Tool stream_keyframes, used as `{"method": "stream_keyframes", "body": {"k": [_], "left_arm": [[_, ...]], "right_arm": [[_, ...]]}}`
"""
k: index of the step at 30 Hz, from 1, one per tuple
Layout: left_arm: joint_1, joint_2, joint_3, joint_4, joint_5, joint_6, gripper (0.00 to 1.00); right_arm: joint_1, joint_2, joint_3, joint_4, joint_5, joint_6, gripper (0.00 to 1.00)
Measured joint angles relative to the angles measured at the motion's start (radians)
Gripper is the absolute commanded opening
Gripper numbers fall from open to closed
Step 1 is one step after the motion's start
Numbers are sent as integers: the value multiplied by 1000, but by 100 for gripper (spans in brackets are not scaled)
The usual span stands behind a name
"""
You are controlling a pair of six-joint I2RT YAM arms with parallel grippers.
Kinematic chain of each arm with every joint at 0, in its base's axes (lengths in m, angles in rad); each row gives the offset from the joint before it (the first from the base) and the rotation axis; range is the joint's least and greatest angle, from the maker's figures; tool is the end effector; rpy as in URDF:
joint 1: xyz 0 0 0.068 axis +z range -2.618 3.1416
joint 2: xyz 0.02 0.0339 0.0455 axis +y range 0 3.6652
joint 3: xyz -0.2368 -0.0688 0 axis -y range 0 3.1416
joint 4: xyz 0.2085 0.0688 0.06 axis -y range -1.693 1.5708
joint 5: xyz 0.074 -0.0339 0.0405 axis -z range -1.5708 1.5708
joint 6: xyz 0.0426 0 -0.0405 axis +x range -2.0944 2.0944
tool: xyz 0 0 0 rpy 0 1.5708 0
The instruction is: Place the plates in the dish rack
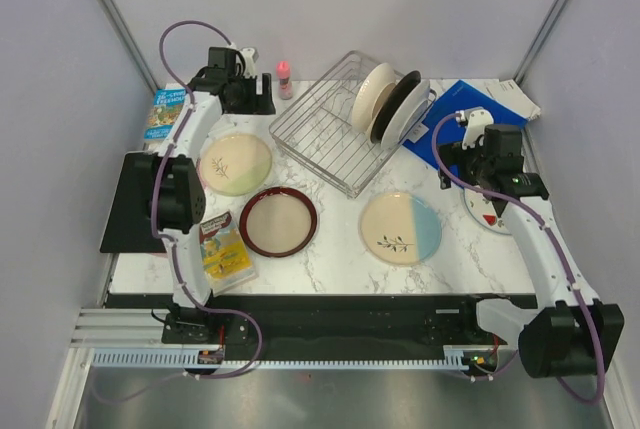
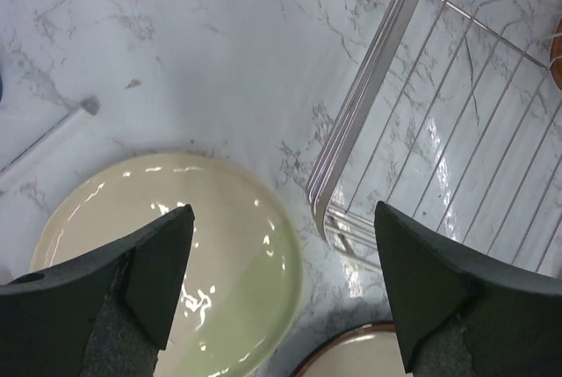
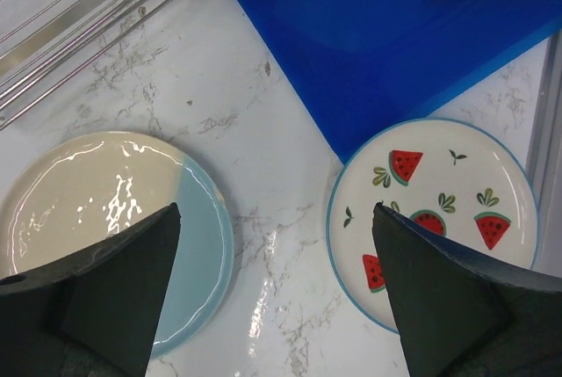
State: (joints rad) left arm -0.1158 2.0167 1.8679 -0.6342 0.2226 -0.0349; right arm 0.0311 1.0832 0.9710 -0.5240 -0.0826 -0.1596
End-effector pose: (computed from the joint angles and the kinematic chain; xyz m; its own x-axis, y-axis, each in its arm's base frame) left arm 0.4152 -0.0578 0.2741 -0.7096 0.0483 -0.7029 0.2435 0.9530 -0.1804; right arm 0.2164 0.0102 0.2898 -0.5708 -0.1762 -0.8019 -0.1905 0.9785 -0.0794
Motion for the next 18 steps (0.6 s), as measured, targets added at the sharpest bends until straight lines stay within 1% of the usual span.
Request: {"method": "stream_keyframes", "body": {"k": [4,7,10,13,14,15,18], "left_arm": [[-26,138,134,-7,8,9,81],[-47,210,208,-7,8,25,80],[-74,254,253,-4,6,37,77],[-97,267,263,-2,1,44,74],[-103,268,263,-2,-3,47,72],[-108,268,263,-1,-3,48,65],[-121,269,263,0,-7,55,55]], "right_arm": [[0,74,0,14,-11,21,98],[0,82,0,17,-15,27,98],[0,82,0,19,-16,31,98],[0,82,0,22,-15,34,98],[0,83,0,23,-16,36,98],[0,83,0,24,-16,36,98],[0,88,0,34,-18,39,98]]}}
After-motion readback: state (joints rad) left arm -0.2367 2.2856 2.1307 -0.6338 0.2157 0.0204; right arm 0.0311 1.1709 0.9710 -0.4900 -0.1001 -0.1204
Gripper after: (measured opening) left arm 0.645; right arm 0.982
